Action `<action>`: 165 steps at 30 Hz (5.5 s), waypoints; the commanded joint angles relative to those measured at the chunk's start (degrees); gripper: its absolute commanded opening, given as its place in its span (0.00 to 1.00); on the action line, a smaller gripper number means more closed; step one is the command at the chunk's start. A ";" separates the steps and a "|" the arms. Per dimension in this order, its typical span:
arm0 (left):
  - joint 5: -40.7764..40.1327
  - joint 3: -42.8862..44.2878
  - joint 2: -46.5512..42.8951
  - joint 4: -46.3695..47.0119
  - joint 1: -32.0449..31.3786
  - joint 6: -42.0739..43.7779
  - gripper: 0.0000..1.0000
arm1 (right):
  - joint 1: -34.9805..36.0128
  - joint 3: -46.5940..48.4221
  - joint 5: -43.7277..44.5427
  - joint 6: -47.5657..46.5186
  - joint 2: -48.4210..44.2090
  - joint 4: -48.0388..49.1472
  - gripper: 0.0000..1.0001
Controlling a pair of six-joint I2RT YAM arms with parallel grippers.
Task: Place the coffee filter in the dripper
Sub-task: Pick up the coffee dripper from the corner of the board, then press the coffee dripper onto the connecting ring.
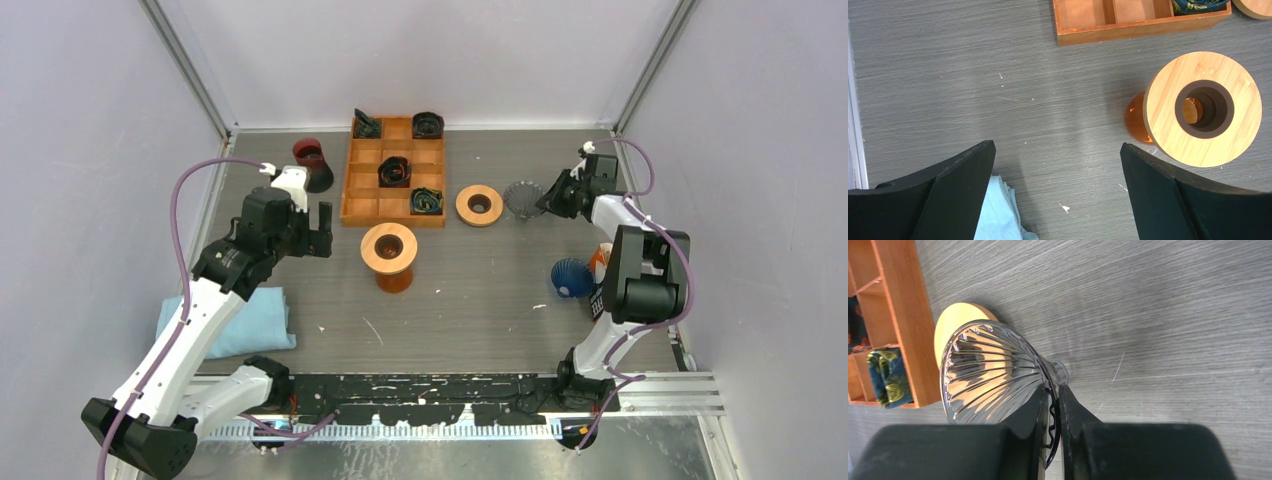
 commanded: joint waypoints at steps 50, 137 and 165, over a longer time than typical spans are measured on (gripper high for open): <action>23.03 -6.93 4.63 10.78 10.07 -30.29 0.99 | 39.80 18.16 -4.56 10.95 -16.07 -13.13 0.01; 24.75 -1.69 16.27 9.26 -3.57 -28.24 0.08 | 50.79 11.85 14.12 -1.26 0.79 -22.32 0.01; 19.40 5.99 14.72 4.74 -4.64 -26.39 0.32 | 51.51 24.43 13.36 -1.86 -2.44 -24.93 0.19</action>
